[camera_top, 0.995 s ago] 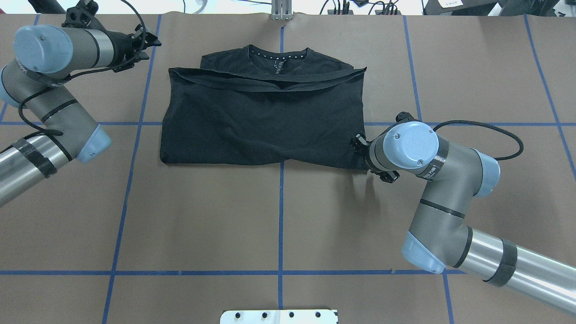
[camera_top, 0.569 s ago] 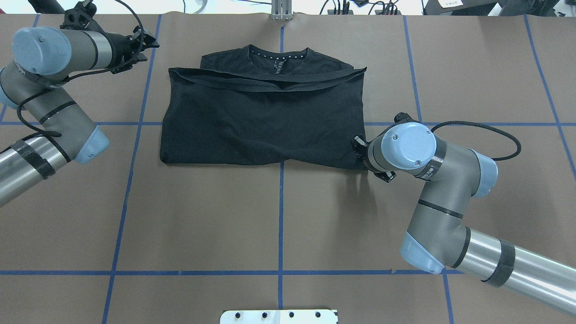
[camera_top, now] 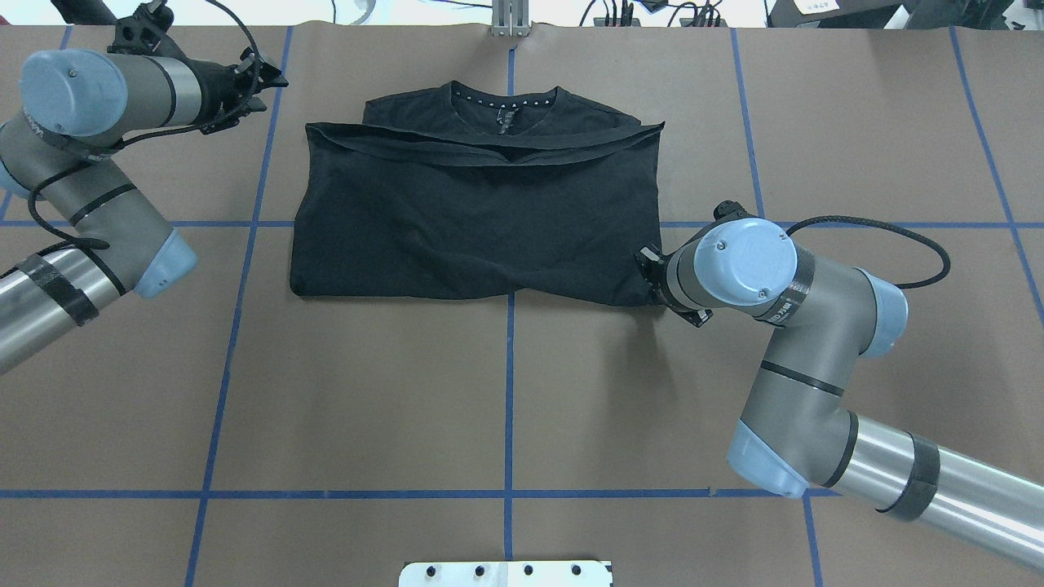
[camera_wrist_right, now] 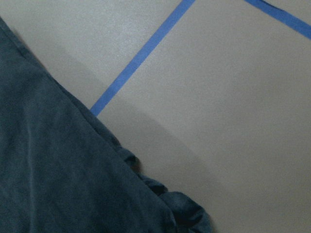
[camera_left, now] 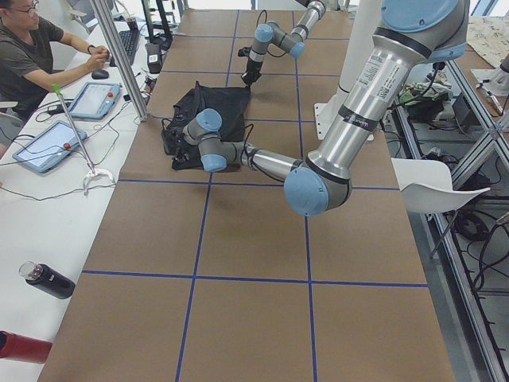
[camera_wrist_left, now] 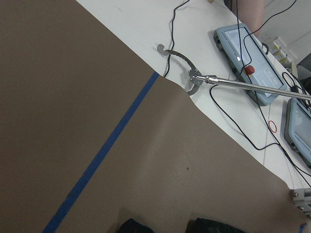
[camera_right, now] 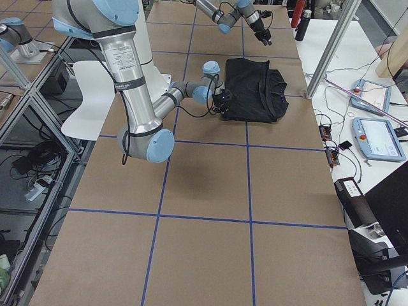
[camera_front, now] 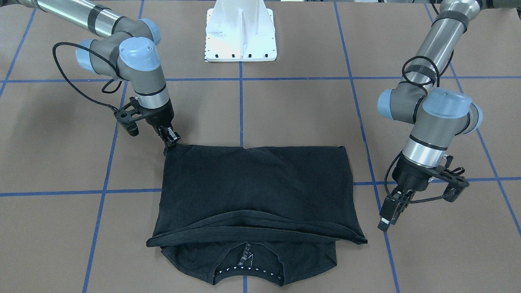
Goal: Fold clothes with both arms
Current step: 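Grasp the corner with the right gripper and drag it toward the robot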
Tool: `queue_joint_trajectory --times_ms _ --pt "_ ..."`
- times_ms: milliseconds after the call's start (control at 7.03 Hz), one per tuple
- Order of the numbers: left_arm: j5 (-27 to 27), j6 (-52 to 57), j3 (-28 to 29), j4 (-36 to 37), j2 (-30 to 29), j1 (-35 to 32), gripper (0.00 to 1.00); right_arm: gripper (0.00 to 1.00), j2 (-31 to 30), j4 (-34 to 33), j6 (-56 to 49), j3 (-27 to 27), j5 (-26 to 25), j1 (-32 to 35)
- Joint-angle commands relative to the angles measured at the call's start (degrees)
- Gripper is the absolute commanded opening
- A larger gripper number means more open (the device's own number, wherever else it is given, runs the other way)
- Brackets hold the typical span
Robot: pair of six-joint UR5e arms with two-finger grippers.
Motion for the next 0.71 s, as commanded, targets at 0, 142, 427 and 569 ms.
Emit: queue_joint_trajectory --times_ms 0,142,427,569 --pt "-1.36 0.28 -3.12 0.07 0.53 0.01 0.6 0.0 -5.44 -0.89 -0.05 9.22 1.78 0.25" --pt "-2.06 0.37 -3.3 0.07 0.45 0.1 0.64 0.0 -10.52 -0.89 0.12 15.01 1.87 -0.1" --pt "-3.65 0.55 -3.3 0.16 0.45 0.01 0.64 0.0 -12.59 -2.9 1.0 18.41 1.87 -1.95" --pt "-5.83 0.55 -3.74 0.16 0.45 0.01 0.64 0.0 -14.68 -6.57 1.18 23.46 2.74 -5.78"
